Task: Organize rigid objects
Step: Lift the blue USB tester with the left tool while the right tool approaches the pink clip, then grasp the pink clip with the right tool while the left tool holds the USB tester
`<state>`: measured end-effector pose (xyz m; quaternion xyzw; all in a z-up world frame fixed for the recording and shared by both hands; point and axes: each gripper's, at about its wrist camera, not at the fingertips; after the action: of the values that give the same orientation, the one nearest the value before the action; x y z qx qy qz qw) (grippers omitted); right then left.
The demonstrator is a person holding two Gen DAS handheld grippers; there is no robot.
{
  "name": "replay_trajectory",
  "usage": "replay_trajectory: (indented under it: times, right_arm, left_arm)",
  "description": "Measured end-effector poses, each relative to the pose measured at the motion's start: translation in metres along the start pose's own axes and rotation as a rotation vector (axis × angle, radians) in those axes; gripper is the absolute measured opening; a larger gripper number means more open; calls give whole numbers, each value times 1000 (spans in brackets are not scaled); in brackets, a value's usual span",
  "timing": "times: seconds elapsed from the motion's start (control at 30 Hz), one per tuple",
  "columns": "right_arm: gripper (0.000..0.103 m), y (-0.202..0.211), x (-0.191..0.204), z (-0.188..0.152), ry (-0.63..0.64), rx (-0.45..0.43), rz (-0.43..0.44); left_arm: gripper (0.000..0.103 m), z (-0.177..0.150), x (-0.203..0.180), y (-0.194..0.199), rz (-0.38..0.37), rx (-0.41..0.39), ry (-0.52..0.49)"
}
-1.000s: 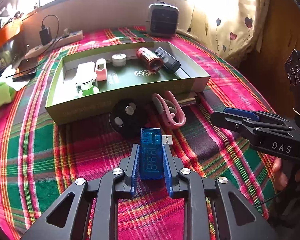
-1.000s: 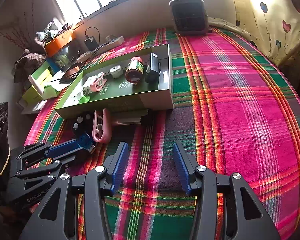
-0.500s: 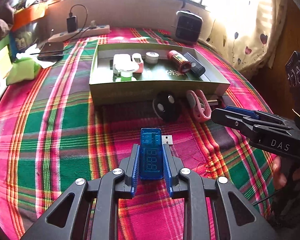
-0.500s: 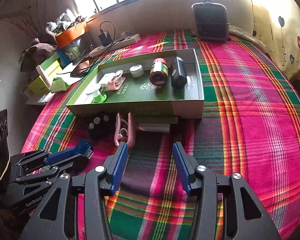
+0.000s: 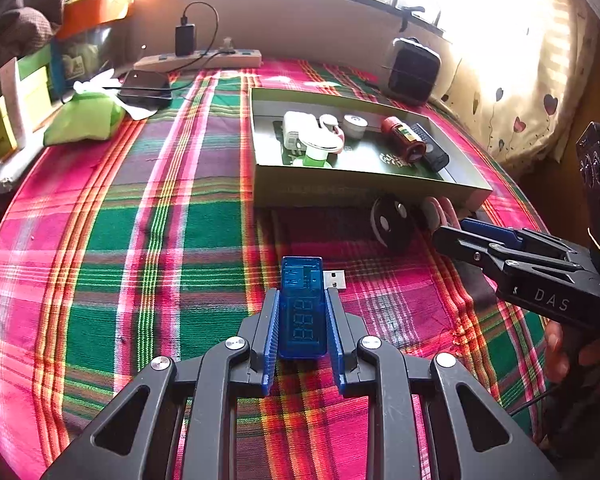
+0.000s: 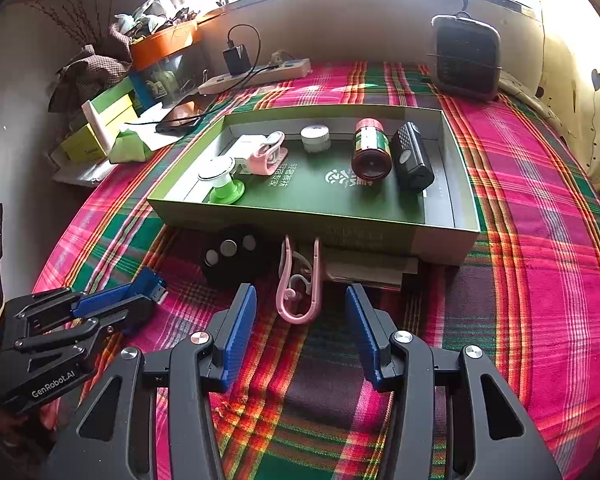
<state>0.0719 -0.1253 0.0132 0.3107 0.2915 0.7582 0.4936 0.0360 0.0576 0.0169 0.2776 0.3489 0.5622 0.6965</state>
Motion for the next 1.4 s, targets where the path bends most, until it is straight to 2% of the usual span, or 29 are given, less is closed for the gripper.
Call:
replay_trajectory:
  times: [0.5,0.63,0.77,0.83,1.07,1.33,1.4]
  right_arm:
    - [48,-8,6,6,7,-6,-49]
    - [42,-8,8,6,22,-8,-74]
    - [28,-9,8,5,26,-2,-76]
    - [25,-8,9,4,33,-6,-83]
    - [25,3,8,-2,55,-14,-80]
    - [25,16,-4,-17,62,29,-98]
    - [25,18,-7,-20,61,35,-107]
  left_arm:
    - [21,0,8,0,-6,-6,18]
    - [21,-1,9,0,-10,-7,19]
    - [21,-1,8,0,-8,-7,18]
    - [21,-1,9,0,-7,-7,17]
    - [22,-1,9,0,-6,-8,16]
    - [23,-1,8,-1,-5,-7,13]
    - [27,0,6,-1,-6,-5,9]
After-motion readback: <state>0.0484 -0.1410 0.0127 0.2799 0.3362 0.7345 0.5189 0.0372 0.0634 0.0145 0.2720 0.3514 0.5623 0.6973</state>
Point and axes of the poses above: each gripper's, at about its wrist camera, not at the fingertips, and y roughly against the way its jaws point, x to its left, z to its top
